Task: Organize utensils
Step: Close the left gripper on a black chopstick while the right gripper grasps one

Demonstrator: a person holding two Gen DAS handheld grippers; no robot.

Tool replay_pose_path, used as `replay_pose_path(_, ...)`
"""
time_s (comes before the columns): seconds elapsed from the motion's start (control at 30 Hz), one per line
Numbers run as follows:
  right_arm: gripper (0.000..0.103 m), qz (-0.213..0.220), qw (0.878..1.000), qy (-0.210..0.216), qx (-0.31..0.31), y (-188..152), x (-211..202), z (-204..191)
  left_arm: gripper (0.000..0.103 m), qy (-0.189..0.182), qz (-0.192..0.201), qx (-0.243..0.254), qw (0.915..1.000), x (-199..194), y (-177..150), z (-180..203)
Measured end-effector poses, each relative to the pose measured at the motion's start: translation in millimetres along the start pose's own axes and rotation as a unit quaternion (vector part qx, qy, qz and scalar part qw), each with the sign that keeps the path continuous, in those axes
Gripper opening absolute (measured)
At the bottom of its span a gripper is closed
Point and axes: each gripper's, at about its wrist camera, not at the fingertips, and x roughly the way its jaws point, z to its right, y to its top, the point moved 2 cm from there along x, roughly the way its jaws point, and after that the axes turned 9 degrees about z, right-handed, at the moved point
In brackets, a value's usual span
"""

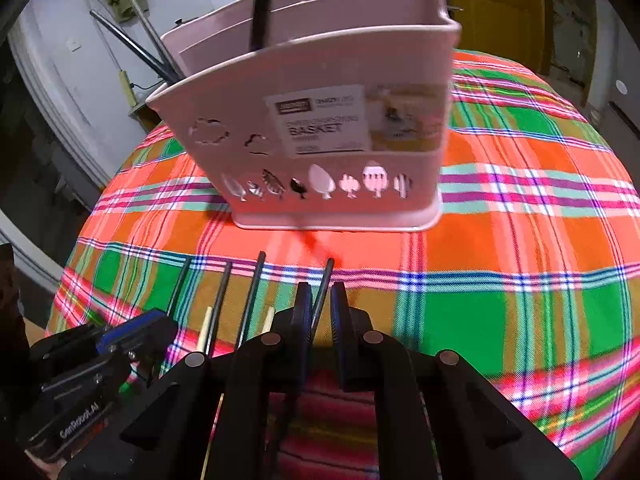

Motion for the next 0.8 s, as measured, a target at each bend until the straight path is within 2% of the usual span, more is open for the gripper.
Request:
replay_pose_path(0.43,0.009,-0.012,0.999,-0.027,-0.031,-3,0,-9,0.008,0.003,-0.037,0.010,0.9992,23,23,2)
replay_pose_path(0.63,0.007,-0.013,0.999,-0.021,-0.024,-1,1,-9,0.007,0.008,-0.051,0.031,0.9982,30,30,7)
replay_pose_path(0.8,0.006,-0.002,1.000,-0.013,-0.016,1,-9,-10,0.004,-0.001,-0.054,0.011,0.9985,26,32,4)
